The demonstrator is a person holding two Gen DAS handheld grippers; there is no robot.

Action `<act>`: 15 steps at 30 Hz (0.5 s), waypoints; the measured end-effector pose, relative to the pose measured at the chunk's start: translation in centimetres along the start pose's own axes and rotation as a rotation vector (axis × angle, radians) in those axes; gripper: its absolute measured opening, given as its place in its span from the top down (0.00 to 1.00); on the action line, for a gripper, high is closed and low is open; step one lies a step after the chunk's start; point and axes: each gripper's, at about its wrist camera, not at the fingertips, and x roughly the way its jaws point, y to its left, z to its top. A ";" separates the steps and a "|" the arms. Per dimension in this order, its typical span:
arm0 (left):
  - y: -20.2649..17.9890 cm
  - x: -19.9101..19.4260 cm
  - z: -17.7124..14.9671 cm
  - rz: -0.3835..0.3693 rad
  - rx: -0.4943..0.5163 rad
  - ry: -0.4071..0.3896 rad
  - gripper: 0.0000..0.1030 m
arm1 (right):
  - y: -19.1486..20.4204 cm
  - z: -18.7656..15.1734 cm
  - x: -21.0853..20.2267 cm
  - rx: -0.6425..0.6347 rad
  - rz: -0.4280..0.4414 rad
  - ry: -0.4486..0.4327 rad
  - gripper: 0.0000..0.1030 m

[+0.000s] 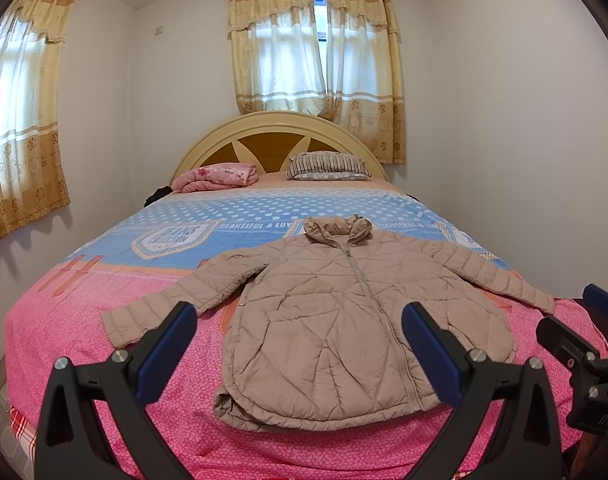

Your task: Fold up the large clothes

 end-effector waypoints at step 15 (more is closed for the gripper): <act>0.2 0.0 0.0 0.000 -0.002 0.001 0.00 | -0.1 0.2 0.1 0.000 0.003 0.005 0.01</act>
